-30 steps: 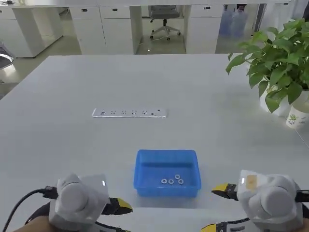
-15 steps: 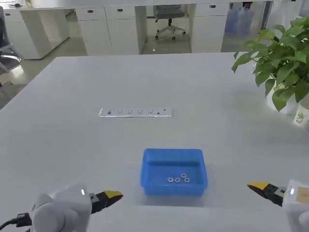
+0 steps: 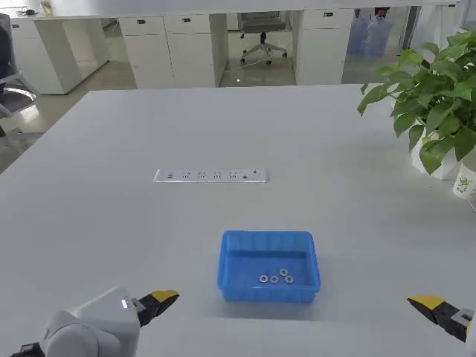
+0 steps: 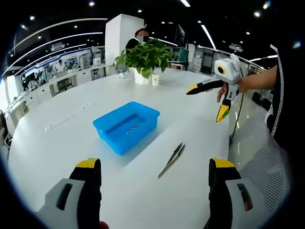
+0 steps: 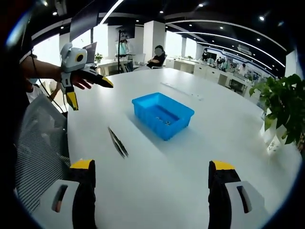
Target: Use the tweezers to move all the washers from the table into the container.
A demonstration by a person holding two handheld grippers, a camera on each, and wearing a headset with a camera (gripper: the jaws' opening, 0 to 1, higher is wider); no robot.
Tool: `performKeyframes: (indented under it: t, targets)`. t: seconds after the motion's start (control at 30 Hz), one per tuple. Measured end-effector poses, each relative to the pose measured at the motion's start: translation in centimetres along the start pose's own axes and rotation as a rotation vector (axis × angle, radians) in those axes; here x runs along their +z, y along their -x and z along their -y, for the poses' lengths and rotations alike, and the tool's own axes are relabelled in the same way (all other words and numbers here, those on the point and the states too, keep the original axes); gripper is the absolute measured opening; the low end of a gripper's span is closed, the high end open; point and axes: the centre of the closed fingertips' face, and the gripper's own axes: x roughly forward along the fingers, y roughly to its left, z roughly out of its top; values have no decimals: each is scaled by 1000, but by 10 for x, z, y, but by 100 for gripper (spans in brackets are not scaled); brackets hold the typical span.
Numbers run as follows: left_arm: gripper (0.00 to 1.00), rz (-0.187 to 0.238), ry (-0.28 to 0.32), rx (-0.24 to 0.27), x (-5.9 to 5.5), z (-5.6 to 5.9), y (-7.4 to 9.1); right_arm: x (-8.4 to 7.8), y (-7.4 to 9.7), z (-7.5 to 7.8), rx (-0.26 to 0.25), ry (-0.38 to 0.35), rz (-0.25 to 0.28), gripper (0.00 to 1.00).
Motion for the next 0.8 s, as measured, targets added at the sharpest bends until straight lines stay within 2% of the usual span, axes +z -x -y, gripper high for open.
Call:
performKeyframes:
  t: [0.47, 0.8]
  targets:
    - [99, -15, -10, 0, -5, 2, -2, -6, -2, -7, 12, -4, -20, 100]
    - [99, -15, -14, -6, -4, 5, -3, -6, -1, -7, 9, -13, -13, 100]
